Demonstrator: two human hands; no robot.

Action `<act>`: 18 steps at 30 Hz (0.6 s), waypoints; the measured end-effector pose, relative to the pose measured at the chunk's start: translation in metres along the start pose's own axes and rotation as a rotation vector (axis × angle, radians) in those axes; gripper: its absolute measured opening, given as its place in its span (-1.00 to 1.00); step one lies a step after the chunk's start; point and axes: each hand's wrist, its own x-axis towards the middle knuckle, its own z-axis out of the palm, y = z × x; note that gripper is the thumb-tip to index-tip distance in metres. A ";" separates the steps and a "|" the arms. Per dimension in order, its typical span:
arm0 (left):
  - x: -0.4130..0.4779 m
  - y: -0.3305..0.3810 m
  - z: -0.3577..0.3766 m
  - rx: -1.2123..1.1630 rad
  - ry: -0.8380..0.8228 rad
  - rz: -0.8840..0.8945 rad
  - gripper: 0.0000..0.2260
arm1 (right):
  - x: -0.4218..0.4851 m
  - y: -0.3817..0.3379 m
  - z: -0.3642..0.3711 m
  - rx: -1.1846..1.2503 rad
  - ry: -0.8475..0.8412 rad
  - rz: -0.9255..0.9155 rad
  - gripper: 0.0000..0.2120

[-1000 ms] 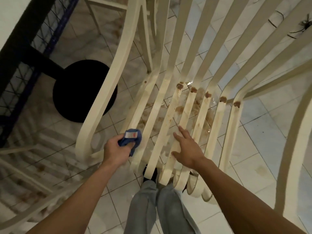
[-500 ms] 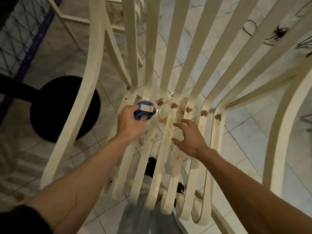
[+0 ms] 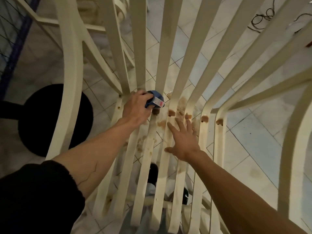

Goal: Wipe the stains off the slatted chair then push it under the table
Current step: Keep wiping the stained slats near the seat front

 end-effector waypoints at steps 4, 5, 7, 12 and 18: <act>0.002 -0.008 0.005 0.124 -0.043 0.063 -0.77 | 0.001 0.001 0.001 -0.010 0.010 -0.015 -0.06; 0.001 -0.009 0.007 0.146 -0.067 0.053 -0.77 | 0.001 0.001 0.000 -0.021 0.011 -0.022 -0.06; -0.002 -0.010 0.010 0.175 -0.118 0.017 -0.76 | 0.001 0.001 0.000 -0.025 0.008 -0.030 -0.06; -0.024 -0.012 0.015 0.195 -0.211 -0.071 -0.72 | 0.001 -0.001 -0.001 -0.013 -0.002 -0.025 -0.06; -0.024 -0.014 0.009 0.265 -0.263 0.000 -0.72 | 0.001 0.001 0.000 0.009 -0.015 -0.031 -0.05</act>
